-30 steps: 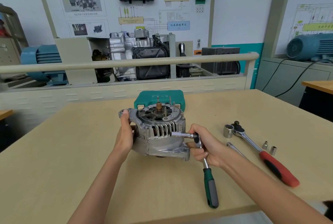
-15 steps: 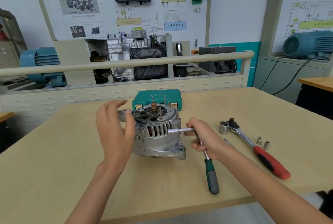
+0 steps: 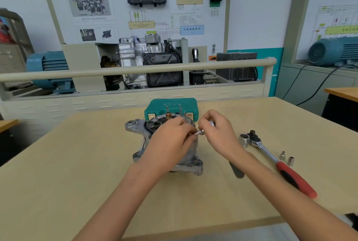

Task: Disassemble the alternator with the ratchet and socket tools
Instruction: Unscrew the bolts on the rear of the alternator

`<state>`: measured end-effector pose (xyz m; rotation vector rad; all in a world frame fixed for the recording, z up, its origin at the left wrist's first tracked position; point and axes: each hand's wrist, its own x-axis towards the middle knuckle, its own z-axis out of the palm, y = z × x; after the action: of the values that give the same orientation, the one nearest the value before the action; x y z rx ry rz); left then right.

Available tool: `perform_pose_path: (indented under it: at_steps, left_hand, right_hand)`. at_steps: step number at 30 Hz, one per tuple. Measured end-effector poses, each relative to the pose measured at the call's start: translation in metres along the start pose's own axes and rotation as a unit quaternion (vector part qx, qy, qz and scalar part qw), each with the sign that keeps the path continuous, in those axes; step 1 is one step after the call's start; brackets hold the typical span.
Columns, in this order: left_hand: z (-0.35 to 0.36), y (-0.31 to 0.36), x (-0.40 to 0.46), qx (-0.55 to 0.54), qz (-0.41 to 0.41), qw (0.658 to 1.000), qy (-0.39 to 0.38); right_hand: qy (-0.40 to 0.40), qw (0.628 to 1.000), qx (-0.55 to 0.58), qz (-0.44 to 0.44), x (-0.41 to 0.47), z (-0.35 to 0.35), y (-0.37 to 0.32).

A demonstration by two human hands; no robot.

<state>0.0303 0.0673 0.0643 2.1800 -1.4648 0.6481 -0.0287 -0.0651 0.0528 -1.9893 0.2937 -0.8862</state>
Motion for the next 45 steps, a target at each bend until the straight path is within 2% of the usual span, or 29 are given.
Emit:
perform_pose_path:
  at_steps: [5, 9, 13, 20, 26, 33, 38, 39, 42, 45]
  left_hand:
    - [-0.013, -0.032, -0.008, 0.02, -0.025, 0.993, 0.117]
    - [-0.007, -0.05, -0.016, -0.046, 0.003, 0.997, 0.066]
    - [-0.001, -0.056, -0.02, -0.132, -0.04, 0.989, 0.058]
    - [0.003, -0.07, -0.02, -0.123, -0.032, 0.991, 0.037]
    - [0.001, -0.081, -0.019, -0.198, -0.071, 0.978, 0.011]
    - [0.0, -0.075, -0.028, -0.267, -0.075, 0.961, 0.006]
    - [0.001, -0.064, -0.027, -0.355, -0.115, 0.921, 0.115]
    - [0.0, -0.063, -0.027, -0.346, -0.107, 0.924, 0.121]
    - [0.003, -0.061, -0.026, -0.309, -0.071, 0.947, 0.06]
    - [0.001, -0.064, -0.024, -0.332, -0.096, 0.938, 0.03]
  right_hand:
    - [-0.005, 0.991, -0.113, -0.074, 0.034, -0.005, -0.035]
    - [-0.078, 0.961, -0.245, -0.103, 0.055, -0.004, -0.051]
    - [-0.105, 0.924, -0.335, -0.148, 0.067, -0.005, -0.065]
    - [-0.167, 0.856, -0.452, -0.185, 0.074, -0.003, -0.075]
    - [-0.217, 0.85, -0.439, -0.193, 0.07, -0.004, -0.069]
    - [-0.202, 0.862, -0.397, -0.241, 0.061, 0.009, -0.066]
    - [-0.244, 0.849, -0.362, -0.299, 0.06, 0.014, -0.064]
    - [-0.25, 0.85, -0.349, -0.304, 0.06, 0.015, -0.064]
    - [-0.259, 0.856, -0.323, -0.31, 0.058, 0.02, -0.064]
    - [-0.263, 0.857, -0.312, -0.314, 0.058, 0.029, -0.065]
